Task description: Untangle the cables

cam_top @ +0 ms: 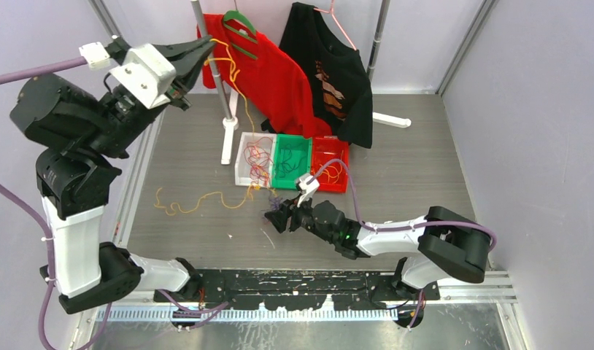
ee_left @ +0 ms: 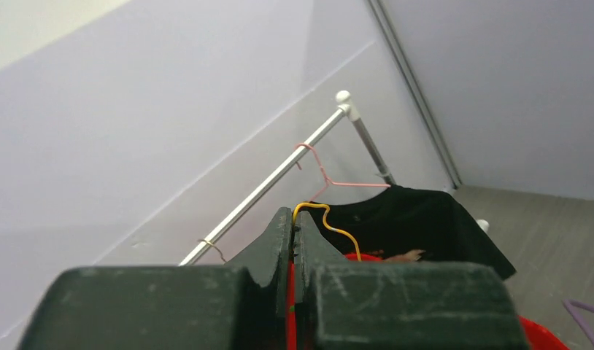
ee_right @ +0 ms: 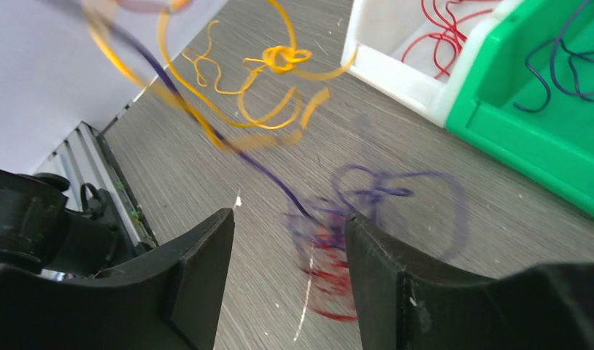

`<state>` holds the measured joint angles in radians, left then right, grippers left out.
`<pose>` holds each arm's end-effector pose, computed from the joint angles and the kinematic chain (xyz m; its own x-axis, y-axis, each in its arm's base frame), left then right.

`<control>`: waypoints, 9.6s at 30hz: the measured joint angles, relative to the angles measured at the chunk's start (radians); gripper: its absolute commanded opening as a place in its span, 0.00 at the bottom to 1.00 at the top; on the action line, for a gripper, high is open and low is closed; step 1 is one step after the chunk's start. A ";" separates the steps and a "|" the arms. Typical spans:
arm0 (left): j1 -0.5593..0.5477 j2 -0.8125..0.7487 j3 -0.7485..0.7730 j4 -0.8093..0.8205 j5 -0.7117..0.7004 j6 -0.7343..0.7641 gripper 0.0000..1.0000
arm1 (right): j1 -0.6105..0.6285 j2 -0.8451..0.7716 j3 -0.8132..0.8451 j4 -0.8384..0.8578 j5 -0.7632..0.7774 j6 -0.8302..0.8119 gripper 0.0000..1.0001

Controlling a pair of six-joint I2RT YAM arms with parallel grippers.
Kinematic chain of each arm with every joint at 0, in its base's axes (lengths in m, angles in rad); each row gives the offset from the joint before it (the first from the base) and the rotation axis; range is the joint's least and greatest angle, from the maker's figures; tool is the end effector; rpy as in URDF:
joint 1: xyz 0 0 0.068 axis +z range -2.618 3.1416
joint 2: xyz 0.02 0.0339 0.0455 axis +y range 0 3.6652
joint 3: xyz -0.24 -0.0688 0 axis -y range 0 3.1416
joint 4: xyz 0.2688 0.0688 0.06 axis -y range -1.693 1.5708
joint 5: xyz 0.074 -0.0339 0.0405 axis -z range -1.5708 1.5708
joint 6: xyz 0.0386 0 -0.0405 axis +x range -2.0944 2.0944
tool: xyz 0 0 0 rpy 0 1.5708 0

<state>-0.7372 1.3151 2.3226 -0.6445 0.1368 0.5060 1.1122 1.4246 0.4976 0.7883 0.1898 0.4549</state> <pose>0.1127 -0.1095 0.6449 0.5985 0.1052 -0.7942 0.5376 0.6823 0.4955 0.1416 0.2704 0.1565 -0.4055 0.1533 -0.9011 -0.6898 0.5955 0.4117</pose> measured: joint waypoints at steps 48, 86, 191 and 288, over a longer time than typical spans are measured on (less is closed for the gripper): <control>0.000 -0.113 -0.066 0.102 0.043 0.022 0.00 | 0.110 0.096 0.317 -0.193 0.090 -0.164 0.25; 0.000 -0.003 0.018 0.657 -0.050 0.528 0.00 | 0.110 -0.080 -0.081 -0.373 0.484 0.073 0.01; 0.000 -0.043 -0.109 0.673 0.001 0.640 0.00 | -0.106 -0.293 0.014 -0.692 0.064 -0.086 0.01; -0.198 -0.137 -0.511 0.185 -0.009 0.908 0.00 | -0.220 -0.391 0.310 -0.650 -0.401 -0.148 0.85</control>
<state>-0.9348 1.1782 1.8118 -0.4595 0.1280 1.4143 0.8925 1.0340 0.8074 0.1383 -0.2115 0.3069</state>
